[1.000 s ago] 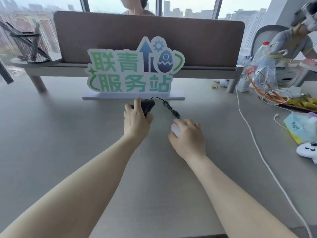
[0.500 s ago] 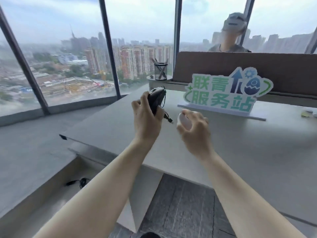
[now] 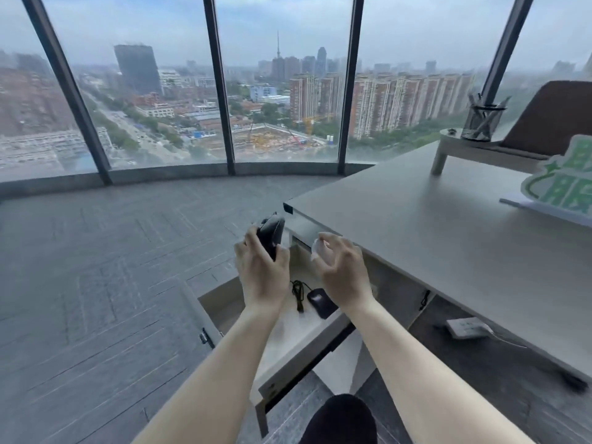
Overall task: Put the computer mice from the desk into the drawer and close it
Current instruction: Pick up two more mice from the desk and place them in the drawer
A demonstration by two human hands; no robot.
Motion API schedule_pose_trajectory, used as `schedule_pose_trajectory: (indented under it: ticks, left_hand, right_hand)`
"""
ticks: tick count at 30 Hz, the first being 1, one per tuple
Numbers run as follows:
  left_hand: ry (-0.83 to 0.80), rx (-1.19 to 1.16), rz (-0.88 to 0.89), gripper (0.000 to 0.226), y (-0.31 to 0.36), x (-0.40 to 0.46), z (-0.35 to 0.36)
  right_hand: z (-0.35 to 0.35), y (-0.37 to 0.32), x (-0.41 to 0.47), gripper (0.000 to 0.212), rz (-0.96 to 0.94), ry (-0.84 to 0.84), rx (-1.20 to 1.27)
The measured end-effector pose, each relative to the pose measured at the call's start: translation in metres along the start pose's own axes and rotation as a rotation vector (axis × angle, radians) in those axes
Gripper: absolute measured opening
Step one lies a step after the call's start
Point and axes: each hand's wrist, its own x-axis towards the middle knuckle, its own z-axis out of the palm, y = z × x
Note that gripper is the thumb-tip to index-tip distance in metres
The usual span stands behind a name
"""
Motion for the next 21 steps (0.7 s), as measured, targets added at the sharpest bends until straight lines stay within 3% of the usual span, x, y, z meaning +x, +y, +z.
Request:
schedule_pose_trajectory:
  ticks: [3,10,21]
  left_hand:
    - [-0.006,0.065,-0.226,0.054,-0.058,0.005,-0.004]
    - [-0.101,0.164,-0.664,0.061,-0.125,-0.002,0.014]
    - [-0.300,0.447,-0.927,0.052,-0.180,-0.001,0.068]
  right_hand:
    - [0.056,0.007,0.004,0.047,0.066,-0.171,-0.049]
    - [0.124,0.044,0.010,0.050,0.257,-0.500,-0.290]
    - [0.181,0.098,0.025,0.047,0.362,-0.756,-0.700]
